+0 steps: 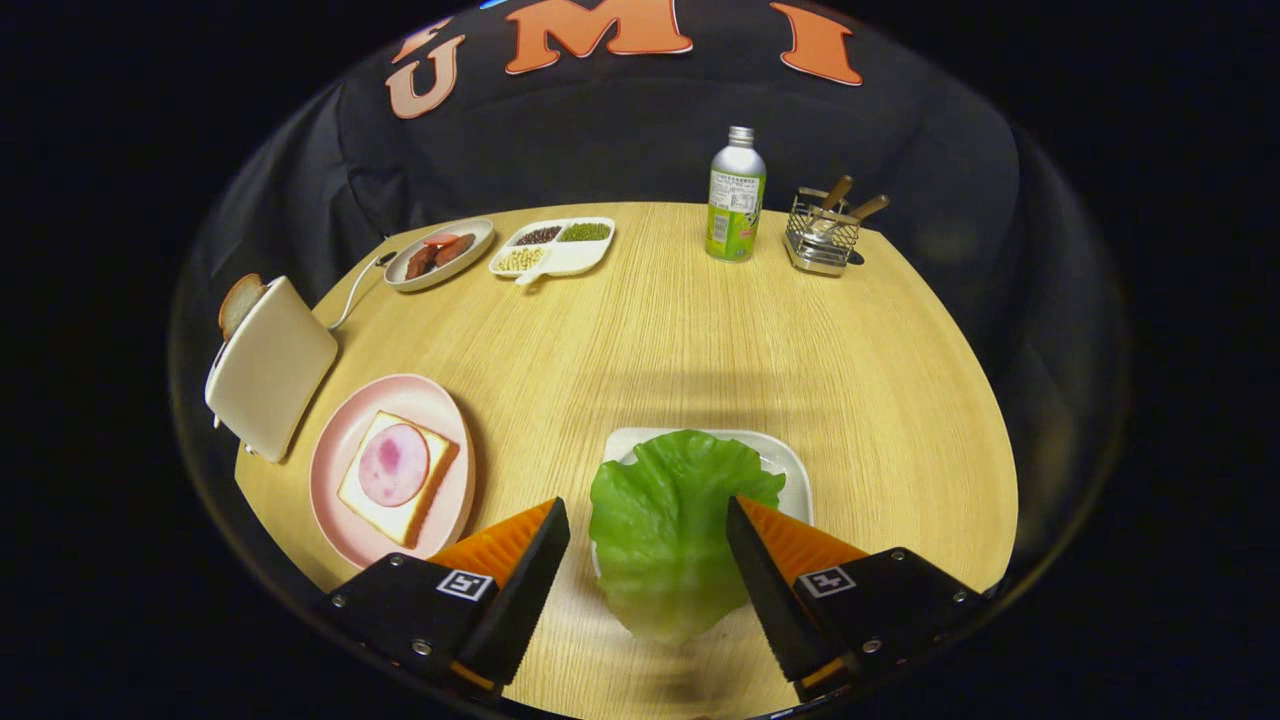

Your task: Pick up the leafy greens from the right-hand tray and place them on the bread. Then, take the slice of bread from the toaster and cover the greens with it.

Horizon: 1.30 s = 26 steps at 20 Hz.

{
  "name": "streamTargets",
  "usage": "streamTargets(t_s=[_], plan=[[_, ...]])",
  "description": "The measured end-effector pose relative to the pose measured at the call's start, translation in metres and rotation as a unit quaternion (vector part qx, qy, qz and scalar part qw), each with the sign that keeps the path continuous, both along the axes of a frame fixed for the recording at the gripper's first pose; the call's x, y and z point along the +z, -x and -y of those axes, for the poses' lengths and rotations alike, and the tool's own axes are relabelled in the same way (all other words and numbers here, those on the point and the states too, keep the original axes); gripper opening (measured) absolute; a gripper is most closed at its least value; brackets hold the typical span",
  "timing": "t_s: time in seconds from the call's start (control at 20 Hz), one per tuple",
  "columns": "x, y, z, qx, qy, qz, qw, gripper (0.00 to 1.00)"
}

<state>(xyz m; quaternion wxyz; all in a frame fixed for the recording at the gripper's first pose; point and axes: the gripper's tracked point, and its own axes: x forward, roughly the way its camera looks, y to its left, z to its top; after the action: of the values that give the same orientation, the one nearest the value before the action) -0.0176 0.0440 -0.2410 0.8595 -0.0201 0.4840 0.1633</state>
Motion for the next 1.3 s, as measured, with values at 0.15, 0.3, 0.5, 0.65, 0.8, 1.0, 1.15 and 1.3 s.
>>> streamTargets(t_s=[0.15, 0.3, 0.5, 0.65, 0.8, 1.0, 1.15, 1.3], plan=[[-0.012, 0.000, 0.003, -0.002, 0.013, -0.016, 1.000, 0.94], [-0.022, -0.001, 0.009, -0.009, 0.024, -0.028, 0.999, 0.94], [-0.034, -0.001, 0.012, -0.022, 0.023, -0.048, 0.998, 0.81], [-0.042, -0.002, 0.015, -0.029, 0.031, -0.057, 0.997, 0.66], [-0.043, -0.002, 0.019, -0.034, 0.032, -0.059, 0.997, 0.49], [-0.042, -0.003, 0.025, -0.039, 0.034, -0.056, 0.997, 0.28], [-0.041, -0.007, 0.025, -0.043, 0.017, -0.050, 0.998, 0.14], [-0.033, -0.010, 0.024, -0.055, -0.006, -0.044, 0.998, 0.06]])
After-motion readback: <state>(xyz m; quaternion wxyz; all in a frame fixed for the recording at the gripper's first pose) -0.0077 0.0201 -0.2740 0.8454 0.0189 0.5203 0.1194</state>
